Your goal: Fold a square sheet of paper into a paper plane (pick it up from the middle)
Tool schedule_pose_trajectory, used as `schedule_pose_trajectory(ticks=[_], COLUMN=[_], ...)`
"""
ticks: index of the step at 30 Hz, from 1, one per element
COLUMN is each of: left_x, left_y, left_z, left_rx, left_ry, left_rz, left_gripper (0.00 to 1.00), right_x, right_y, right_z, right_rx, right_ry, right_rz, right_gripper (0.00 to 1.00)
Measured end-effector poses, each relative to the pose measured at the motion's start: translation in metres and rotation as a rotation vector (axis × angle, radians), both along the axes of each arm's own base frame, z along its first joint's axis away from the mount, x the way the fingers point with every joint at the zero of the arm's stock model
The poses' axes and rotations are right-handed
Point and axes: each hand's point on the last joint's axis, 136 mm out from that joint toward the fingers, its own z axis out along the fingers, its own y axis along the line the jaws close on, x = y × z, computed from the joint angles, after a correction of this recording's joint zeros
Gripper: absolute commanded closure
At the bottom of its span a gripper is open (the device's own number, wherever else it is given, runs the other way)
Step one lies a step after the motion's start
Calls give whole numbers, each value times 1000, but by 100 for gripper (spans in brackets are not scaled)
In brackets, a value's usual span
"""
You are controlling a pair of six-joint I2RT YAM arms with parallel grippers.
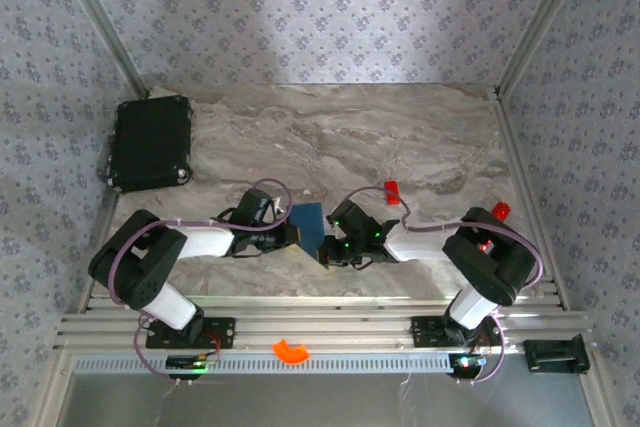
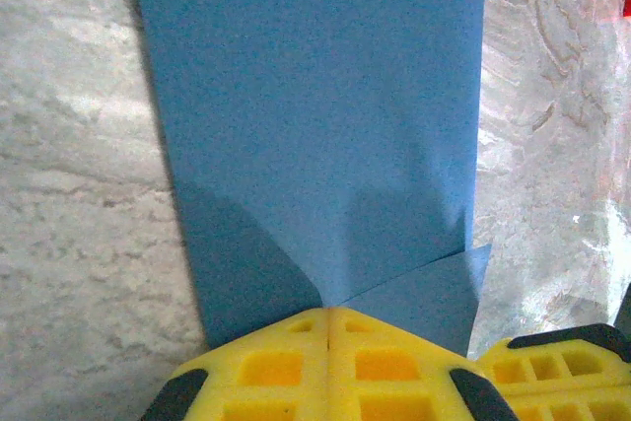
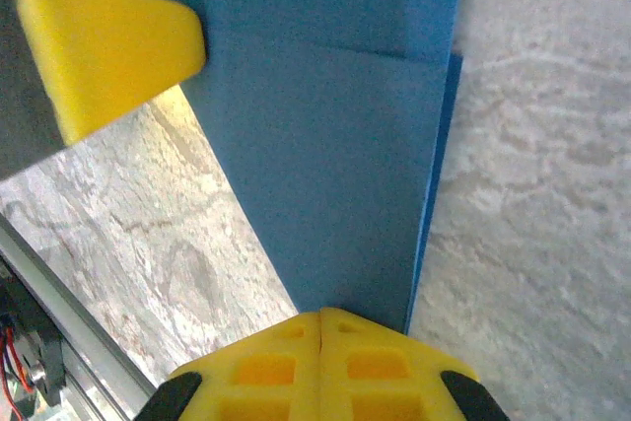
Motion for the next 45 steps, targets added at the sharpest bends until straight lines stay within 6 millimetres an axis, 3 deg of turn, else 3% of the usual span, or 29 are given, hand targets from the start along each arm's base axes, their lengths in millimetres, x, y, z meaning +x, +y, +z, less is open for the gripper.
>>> schedule_pose_trajectory(ticks=[4, 8, 12, 15, 20, 29, 33, 40, 45], left_x=[0, 0, 1, 1, 1, 1, 1, 0, -6], left_y=[0, 0, -1, -1, -1, -2, -1, 5, 18], left_z=[0, 0, 0, 0, 0, 0, 0, 2, 12], left_rx=[0, -1, -5, -9, -10, -20, -42, -49, -20], left_ry=[0, 2, 7, 12, 12, 24, 38, 49, 35], left_rz=[0, -1, -2, -5, -5, 15, 52, 151, 195], left_gripper=[100, 100, 100, 100, 100, 100, 99, 94, 76], right_x=[-2, 15, 24, 24, 18, -20, -27, -7, 12], right_y=[7, 37, 53, 50, 41, -17, -33, -42, -39], right_z=[8, 25, 13, -1, 0, -2, -1, 12, 24], right_rx=[-13, 23, 19, 8, 47, 56, 41, -4, -3], right_ry=[-9, -51, -52, -31, -45, -27, -39, -158, -209], right_rz=[34, 62, 64, 48, 35, 23, 12, -55, -96], right_gripper=[94, 94, 94, 93, 92, 90, 89, 84, 83])
